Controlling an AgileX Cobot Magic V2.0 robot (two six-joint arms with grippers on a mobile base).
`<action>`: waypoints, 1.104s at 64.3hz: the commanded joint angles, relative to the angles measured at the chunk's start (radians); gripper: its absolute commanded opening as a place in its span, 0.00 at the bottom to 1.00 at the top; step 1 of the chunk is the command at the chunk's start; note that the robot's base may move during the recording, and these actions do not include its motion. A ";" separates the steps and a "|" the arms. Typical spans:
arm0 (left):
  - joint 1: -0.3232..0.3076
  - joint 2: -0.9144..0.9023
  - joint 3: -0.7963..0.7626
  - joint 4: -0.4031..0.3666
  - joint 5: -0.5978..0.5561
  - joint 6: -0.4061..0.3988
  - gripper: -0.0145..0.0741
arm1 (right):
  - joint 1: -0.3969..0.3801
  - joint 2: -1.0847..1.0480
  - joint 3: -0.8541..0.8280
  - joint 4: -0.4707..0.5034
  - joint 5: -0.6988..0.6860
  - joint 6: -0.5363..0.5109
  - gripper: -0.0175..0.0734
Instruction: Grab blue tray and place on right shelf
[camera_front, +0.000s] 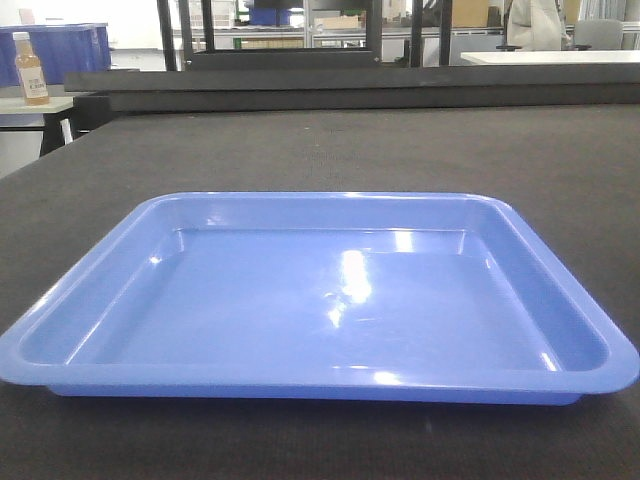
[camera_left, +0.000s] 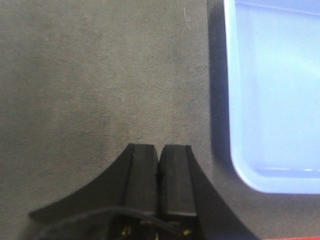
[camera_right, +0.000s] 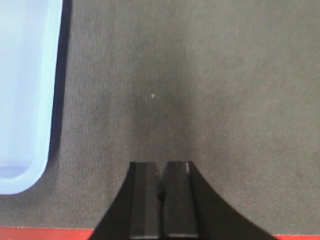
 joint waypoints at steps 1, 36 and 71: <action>0.002 0.050 -0.051 -0.056 -0.051 -0.005 0.12 | -0.005 0.028 -0.042 0.015 -0.001 0.033 0.25; -0.282 0.497 -0.235 0.106 -0.056 -0.302 0.12 | 0.310 0.408 -0.066 -0.073 -0.068 0.414 0.26; -0.329 0.791 -0.545 0.123 0.079 -0.321 0.12 | 0.333 0.694 -0.438 -0.040 -0.001 0.414 0.26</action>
